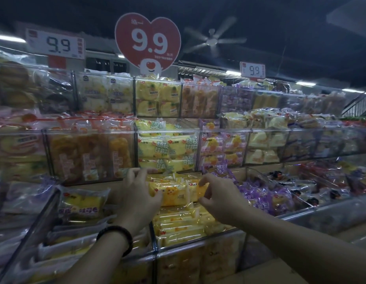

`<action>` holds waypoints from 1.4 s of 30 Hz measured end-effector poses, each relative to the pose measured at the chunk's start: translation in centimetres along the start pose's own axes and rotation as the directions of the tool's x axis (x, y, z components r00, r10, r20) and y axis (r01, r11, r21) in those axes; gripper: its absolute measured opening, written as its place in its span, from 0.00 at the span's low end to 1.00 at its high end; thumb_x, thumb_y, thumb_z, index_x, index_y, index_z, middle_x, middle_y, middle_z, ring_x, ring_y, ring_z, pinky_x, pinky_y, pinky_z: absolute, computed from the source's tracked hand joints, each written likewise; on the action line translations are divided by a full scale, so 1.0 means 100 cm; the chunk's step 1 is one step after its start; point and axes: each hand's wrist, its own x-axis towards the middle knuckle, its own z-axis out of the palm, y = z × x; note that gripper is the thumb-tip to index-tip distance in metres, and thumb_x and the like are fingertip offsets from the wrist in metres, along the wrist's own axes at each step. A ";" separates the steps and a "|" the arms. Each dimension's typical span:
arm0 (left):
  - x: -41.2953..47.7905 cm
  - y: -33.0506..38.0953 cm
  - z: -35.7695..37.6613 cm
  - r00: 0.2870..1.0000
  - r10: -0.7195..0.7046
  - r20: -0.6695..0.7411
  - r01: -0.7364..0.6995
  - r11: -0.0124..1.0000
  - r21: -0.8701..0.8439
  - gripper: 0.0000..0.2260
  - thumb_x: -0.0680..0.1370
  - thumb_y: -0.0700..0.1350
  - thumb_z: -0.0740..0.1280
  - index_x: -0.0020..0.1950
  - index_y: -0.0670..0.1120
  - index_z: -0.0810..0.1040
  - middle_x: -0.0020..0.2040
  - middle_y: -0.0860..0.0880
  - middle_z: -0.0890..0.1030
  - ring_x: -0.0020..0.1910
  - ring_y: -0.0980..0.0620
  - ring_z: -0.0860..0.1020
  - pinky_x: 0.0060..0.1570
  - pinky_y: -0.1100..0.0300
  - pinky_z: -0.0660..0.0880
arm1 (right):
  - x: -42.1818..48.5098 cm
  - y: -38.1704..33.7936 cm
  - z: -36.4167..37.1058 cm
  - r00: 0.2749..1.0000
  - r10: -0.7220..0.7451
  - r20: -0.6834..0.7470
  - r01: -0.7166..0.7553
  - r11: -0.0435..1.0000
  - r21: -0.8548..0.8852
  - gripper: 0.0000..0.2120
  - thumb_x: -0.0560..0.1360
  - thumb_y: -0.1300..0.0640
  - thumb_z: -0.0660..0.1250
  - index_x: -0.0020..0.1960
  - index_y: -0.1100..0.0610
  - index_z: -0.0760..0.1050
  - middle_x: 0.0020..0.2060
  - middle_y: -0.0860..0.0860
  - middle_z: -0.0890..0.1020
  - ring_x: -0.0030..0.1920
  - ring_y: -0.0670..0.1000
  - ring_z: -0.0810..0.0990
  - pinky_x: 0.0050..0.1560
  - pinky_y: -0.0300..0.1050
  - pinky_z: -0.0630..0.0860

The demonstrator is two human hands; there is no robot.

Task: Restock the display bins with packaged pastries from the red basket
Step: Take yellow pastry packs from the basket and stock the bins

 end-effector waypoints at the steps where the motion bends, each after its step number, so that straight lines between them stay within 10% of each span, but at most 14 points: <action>1: -0.002 0.009 -0.004 0.999 0.045 -0.019 -0.044 0.998 0.040 0.22 0.75 0.45 0.77 0.63 0.61 0.73 0.58 0.56 0.68 0.52 0.52 0.75 0.43 0.63 0.73 | -0.008 -0.002 -0.008 1.000 -0.005 0.003 0.005 1.000 0.008 0.17 0.79 0.53 0.73 0.67 0.48 0.75 0.45 0.46 0.83 0.44 0.43 0.82 0.50 0.47 0.85; 10: -0.123 0.081 -0.029 0.889 0.319 0.328 -0.246 0.938 -0.245 0.14 0.74 0.42 0.75 0.53 0.58 0.78 0.47 0.56 0.82 0.35 0.55 0.81 0.34 0.68 0.73 | -0.115 -0.011 -0.027 0.985 -0.170 0.015 0.170 0.985 0.001 0.09 0.78 0.52 0.70 0.48 0.39 0.73 0.30 0.38 0.76 0.34 0.36 0.78 0.34 0.29 0.69; 17: -0.246 0.019 0.005 0.649 0.164 0.743 -0.107 0.986 -0.124 0.04 0.75 0.49 0.73 0.49 0.53 0.83 0.44 0.62 0.84 0.43 0.65 0.82 0.41 0.71 0.74 | -0.205 0.023 0.045 0.987 -0.026 0.157 0.017 0.998 0.058 0.04 0.73 0.48 0.68 0.47 0.47 0.78 0.28 0.39 0.75 0.33 0.42 0.77 0.35 0.37 0.68; 23: -0.312 -0.046 0.032 0.408 -0.133 0.903 0.070 0.991 0.115 0.03 0.79 0.54 0.69 0.53 0.59 0.81 0.46 0.62 0.84 0.46 0.65 0.80 0.50 0.60 0.79 | -0.264 0.065 0.118 0.691 0.216 0.690 -0.205 0.974 -0.099 0.13 0.78 0.45 0.69 0.38 0.49 0.78 0.34 0.45 0.81 0.36 0.44 0.79 0.36 0.45 0.76; 31: -0.339 -0.081 0.060 0.054 -0.258 0.965 -0.126 0.956 0.263 0.13 0.81 0.57 0.67 0.63 0.54 0.81 0.58 0.53 0.83 0.60 0.50 0.80 0.54 0.61 0.74 | -0.330 0.144 0.213 0.363 0.444 0.819 -0.201 0.896 -0.396 0.15 0.79 0.49 0.68 0.54 0.59 0.84 0.55 0.59 0.85 0.57 0.58 0.83 0.46 0.43 0.72; 35: -0.333 -0.090 0.066 -0.068 -0.335 0.940 -0.150 0.935 0.322 0.17 0.83 0.61 0.65 0.69 0.56 0.77 0.65 0.54 0.79 0.60 0.51 0.76 0.55 0.59 0.73 | -0.357 0.160 0.250 0.129 0.480 0.868 -0.139 0.875 -0.463 0.24 0.78 0.45 0.74 0.70 0.54 0.79 0.68 0.51 0.80 0.64 0.54 0.80 0.57 0.40 0.75; 39: -0.327 -0.103 0.068 -0.197 -0.436 0.878 -0.192 0.895 0.402 0.21 0.83 0.63 0.62 0.72 0.55 0.75 0.67 0.53 0.78 0.63 0.50 0.77 0.64 0.52 0.76 | -0.380 0.171 0.277 0.174 0.486 0.856 -0.340 0.846 -0.411 0.28 0.78 0.54 0.75 0.76 0.49 0.71 0.70 0.43 0.73 0.68 0.43 0.73 0.58 0.27 0.70; 42: -0.320 -0.108 0.069 -0.181 -0.464 0.867 -0.160 0.884 0.439 0.22 0.83 0.63 0.61 0.74 0.56 0.72 0.69 0.52 0.77 0.65 0.50 0.76 0.66 0.53 0.75 | -0.394 0.180 0.308 0.253 0.578 0.776 -0.373 0.798 -0.474 0.31 0.77 0.44 0.72 0.77 0.43 0.67 0.75 0.44 0.68 0.77 0.52 0.67 0.74 0.45 0.67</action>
